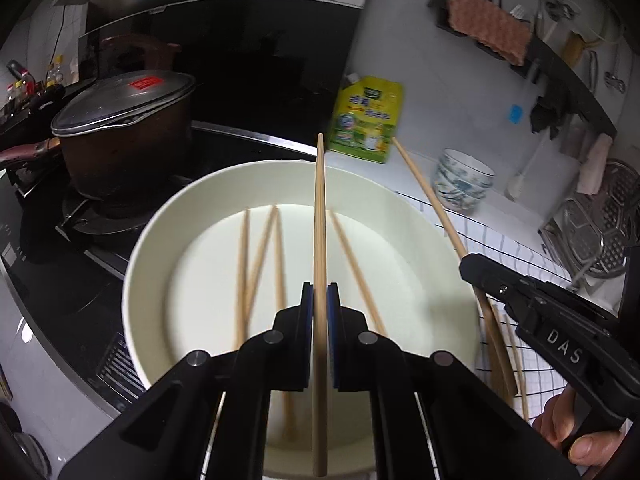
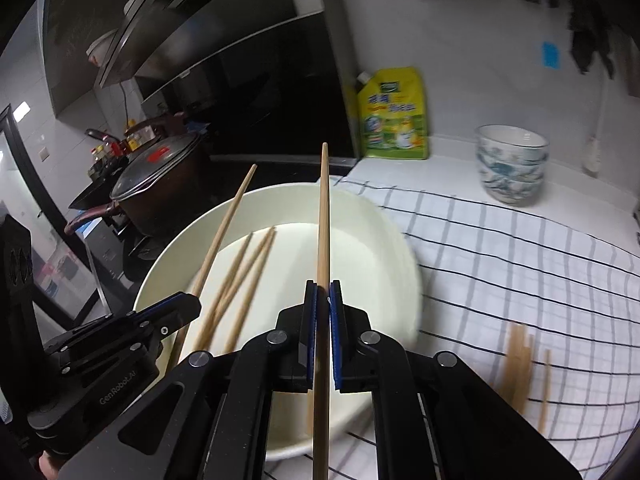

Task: Organize utensils
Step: 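Carry both chopsticks into the white basin and open both grippers, then withdraw both open grippers from the basin back toward the bundle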

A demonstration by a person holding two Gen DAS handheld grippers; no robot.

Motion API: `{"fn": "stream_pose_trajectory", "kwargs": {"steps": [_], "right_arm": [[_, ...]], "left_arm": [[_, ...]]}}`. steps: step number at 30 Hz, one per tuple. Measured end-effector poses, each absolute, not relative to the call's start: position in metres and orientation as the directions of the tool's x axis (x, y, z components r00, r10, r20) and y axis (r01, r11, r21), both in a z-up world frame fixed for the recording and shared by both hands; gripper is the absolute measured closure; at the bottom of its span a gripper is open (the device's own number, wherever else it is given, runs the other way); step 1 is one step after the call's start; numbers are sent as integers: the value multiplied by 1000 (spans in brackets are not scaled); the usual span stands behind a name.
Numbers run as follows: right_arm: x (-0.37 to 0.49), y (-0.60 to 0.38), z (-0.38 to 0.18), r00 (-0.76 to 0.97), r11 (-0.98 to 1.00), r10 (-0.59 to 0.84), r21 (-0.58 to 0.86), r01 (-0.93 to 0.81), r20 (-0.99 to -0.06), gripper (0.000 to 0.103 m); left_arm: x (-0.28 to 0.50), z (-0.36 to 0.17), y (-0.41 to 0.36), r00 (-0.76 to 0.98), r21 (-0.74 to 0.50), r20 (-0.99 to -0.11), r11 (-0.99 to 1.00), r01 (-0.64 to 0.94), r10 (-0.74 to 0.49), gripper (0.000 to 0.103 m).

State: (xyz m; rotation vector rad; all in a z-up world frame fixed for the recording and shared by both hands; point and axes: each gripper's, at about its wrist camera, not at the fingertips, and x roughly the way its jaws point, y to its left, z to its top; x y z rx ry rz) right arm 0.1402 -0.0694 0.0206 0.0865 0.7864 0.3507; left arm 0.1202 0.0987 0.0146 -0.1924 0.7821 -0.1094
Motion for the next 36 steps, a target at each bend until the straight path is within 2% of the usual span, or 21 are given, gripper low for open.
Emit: {"fn": "stream_pose_trajectory", "kwargs": {"steps": [6, 15, 17, 19, 21, 36], "right_arm": [[171, -29, -4, 580, 928, 358, 215, -303, -732, 97], [177, -25, -24, 548, 937, 333, 205, -281, -767, 96], [174, -25, -24, 546, 937, 328, 195, -288, -771, 87], [170, -26, -23, 560, 943, 310, 173, -283, -768, 85], [168, -29, -22, 563, 944, 308, 173, -281, -767, 85], [132, -45, 0, 609, 949, 305, 178, -261, -732, 84]], "left_arm": [[137, 2, 119, 685, -217, -709, 976, 13, -167, 96], [147, -15, 124, 651, -221, -742, 975, -13, -160, 95], [146, -16, 126, 645, -223, -748, 975, -26, -154, 86], [143, -17, 128, 651, -227, -744, 973, -36, -149, 67], [140, -16, 130, 662, -220, -738, 974, -48, -134, 57], [112, -5, 130, 680, -229, -721, 972, -50, -134, 54]]}}
